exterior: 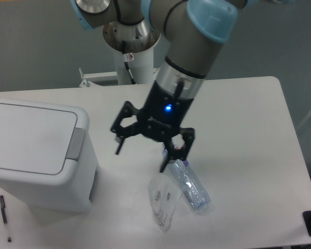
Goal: Open the trash can
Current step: 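Move the gripper toward the white trash can's lid, then lower the gripper onto the lid's push button beside the hinge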
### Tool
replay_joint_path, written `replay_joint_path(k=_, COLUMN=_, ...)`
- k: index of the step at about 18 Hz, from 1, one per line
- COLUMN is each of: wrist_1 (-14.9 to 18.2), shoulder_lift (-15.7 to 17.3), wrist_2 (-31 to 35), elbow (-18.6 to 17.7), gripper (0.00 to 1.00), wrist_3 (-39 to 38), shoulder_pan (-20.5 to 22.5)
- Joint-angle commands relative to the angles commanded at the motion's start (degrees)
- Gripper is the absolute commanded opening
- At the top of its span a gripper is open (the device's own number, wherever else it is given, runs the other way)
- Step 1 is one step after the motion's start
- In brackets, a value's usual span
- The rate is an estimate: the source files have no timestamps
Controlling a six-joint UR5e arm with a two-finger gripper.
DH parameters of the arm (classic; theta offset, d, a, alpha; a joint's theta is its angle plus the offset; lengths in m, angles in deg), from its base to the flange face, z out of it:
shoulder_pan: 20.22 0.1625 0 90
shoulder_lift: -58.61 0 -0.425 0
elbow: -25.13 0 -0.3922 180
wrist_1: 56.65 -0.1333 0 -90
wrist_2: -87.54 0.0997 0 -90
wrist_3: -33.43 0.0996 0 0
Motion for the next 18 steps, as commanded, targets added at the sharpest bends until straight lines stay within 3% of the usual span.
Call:
replay_joint_path(k=3, wrist_1=-0.8, shoulder_lift=0.4, wrist_2=0.2, elbow=-3.1, gripper=1.0, wrist_3=-1.3, shoulder_pan=-0.9)
replay_joint_path(k=15, wrist_1=-1.6, shoulder_lift=3.7, wrist_2=0.5, elbow=-9.0, gripper=1.0, wrist_3=-1.1, shoulder_pan=-1.5)
replay_joint_path(k=18, wrist_1=-4.0, shoulder_lift=3.7, wrist_2=0.5, elbow=-10.2, gripper=1.0, wrist_3=-1.4, shoulder_pan=-1.6)
